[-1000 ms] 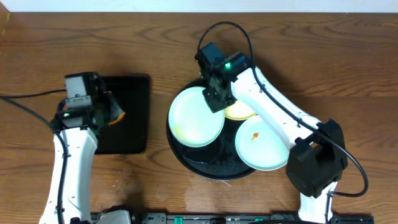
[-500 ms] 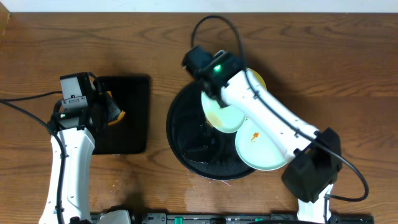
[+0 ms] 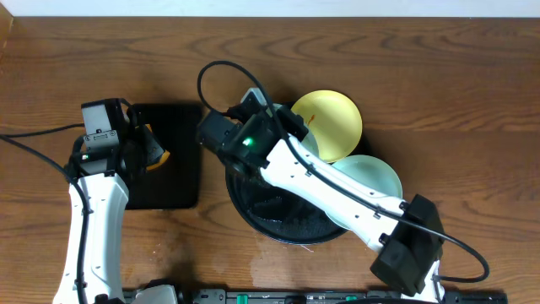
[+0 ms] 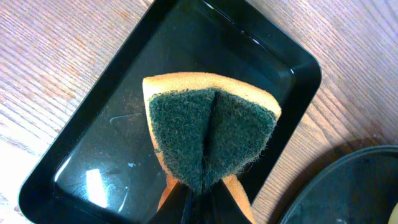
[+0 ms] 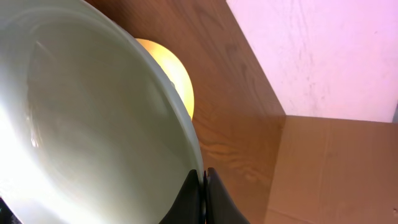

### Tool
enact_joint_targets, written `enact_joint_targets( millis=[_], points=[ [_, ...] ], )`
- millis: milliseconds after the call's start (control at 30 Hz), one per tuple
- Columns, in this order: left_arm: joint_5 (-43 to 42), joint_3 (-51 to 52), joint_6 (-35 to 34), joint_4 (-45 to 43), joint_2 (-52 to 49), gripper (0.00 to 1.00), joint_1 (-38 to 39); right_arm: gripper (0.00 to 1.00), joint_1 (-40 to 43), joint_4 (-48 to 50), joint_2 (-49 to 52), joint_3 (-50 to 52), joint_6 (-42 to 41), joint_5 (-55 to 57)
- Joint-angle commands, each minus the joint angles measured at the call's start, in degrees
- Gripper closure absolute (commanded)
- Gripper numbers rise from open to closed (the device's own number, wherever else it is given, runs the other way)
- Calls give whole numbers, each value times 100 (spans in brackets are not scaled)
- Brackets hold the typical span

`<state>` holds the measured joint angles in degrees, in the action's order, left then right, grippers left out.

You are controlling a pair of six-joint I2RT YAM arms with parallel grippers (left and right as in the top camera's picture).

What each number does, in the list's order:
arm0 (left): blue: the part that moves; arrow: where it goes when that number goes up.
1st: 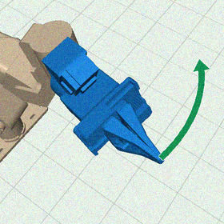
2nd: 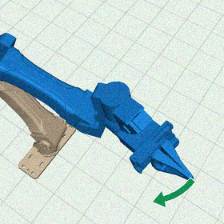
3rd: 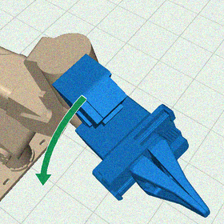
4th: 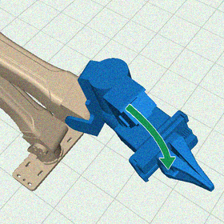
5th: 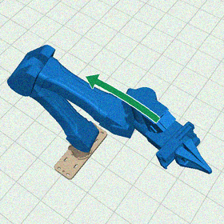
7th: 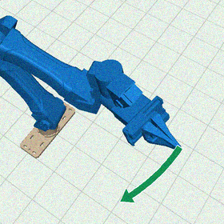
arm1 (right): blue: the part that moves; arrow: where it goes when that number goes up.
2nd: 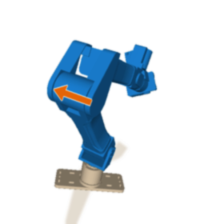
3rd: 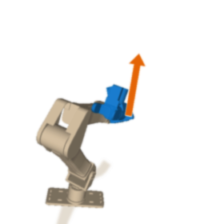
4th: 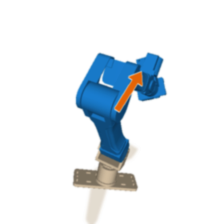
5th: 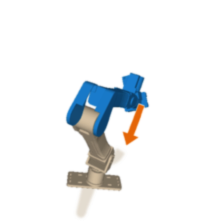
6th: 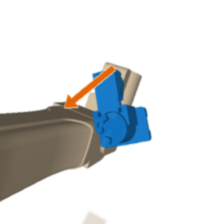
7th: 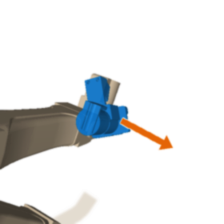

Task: Clean dirty plates on tray and stack at the side
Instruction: 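Lift the cleaned green plate with the right gripper and carry it right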

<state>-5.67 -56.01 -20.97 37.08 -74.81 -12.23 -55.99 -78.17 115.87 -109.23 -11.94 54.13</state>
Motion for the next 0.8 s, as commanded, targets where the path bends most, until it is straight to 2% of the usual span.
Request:
enact_joint_targets(
  millis=[0, 333, 600, 700, 767],
  points=[
    [24, 31, -4, -20, -22, 93, -24, 99, -24, 15, -92, -127, 0, 352],
    [31, 31, -4, -24, -42, 93, -24, 99, 52, -20, -92, -127, -9, 562],
    [116, 31, 33, -28, -42, 93, -24, 99, 240, -177, -92, -127, -581, 492],
    [114, 31, 35, -24, -44, 93, -24, 99, 398, -131, -92, -129, -986, 33],
    [114, 31, 35, -24, -42, 92, -24, 99, 645, 44, -92, -129, -935, -883]
  ],
)
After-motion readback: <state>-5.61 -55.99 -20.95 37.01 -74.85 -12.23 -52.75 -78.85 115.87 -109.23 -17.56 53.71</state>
